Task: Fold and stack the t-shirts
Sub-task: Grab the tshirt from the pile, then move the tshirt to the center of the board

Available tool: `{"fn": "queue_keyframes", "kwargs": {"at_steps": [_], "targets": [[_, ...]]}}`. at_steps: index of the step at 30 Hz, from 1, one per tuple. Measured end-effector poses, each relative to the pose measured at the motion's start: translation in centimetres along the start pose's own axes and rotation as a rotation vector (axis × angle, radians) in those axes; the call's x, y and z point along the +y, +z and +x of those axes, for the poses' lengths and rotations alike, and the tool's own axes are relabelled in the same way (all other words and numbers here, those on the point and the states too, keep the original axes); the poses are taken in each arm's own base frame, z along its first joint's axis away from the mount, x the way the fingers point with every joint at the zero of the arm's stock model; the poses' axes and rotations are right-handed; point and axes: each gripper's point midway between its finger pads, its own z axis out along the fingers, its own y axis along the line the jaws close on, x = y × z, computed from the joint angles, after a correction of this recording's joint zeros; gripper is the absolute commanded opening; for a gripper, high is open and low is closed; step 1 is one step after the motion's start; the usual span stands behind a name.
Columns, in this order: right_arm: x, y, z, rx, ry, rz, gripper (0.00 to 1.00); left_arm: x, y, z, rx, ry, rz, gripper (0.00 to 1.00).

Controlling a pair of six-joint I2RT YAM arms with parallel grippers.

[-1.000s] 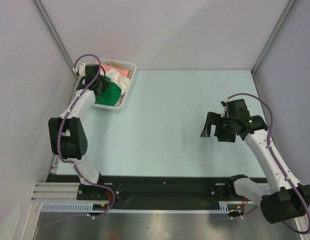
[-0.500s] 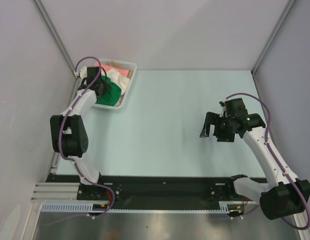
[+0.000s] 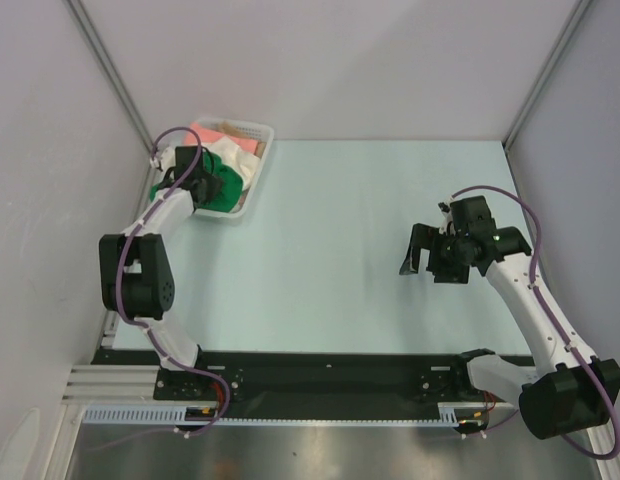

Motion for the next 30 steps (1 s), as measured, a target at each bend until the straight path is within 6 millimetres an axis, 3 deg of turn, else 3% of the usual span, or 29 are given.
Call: {"fn": "queue_keyframes", "kwargs": {"at_steps": [2,8,14,17,21,24,26,27,29,30], "targets": [[0.0,0.0,0.0,0.000,0.000,0.000,1.00,-0.3,0.0,0.0,0.003,-0.003,0.011,0.00],[0.0,0.0,0.0,0.001,-0.003,-0.001,1.00,-0.7,-1.3,0.3,-0.005,-0.030,0.079,0.00],[0.3,0.0,0.2,0.007,-0.020,-0.010,0.99,-0.8,-8.1,2.3,0.000,-0.093,0.222,0.00],[0.9,0.1,0.4,0.014,-0.037,-0.025,1.00,-2.2,-12.0,2.8,-0.008,-0.099,0.319,0.00],[1.7,0.2,0.5,0.022,-0.062,-0.044,1.00,-5.8,-16.1,1.4,-0.039,-0.053,0.432,0.00],[2.2,0.0,0.1,0.016,-0.077,-0.053,1.00,-10.0,-20.2,-1.1,-0.091,0.043,0.507,0.00],[2.5,-0.2,-0.3,0.002,-0.084,-0.059,1.00,-14.0,-24.2,-2.8,-0.128,0.149,0.540,0.00],[2.7,-0.4,-0.6,-0.005,-0.087,-0.062,1.00,-16.9,-27.1,-3.6,-0.158,0.203,0.592,0.00],[3.0,-0.6,-1.2,-0.018,-0.093,-0.067,1.00,-21.9,-33.0,-4.0,-0.188,0.290,0.708,0.00],[3.1,-0.7,-1.4,-0.024,-0.094,-0.069,1.00,-23.3,-35.8,-3.8,-0.198,0.328,0.756,0.00]]}}
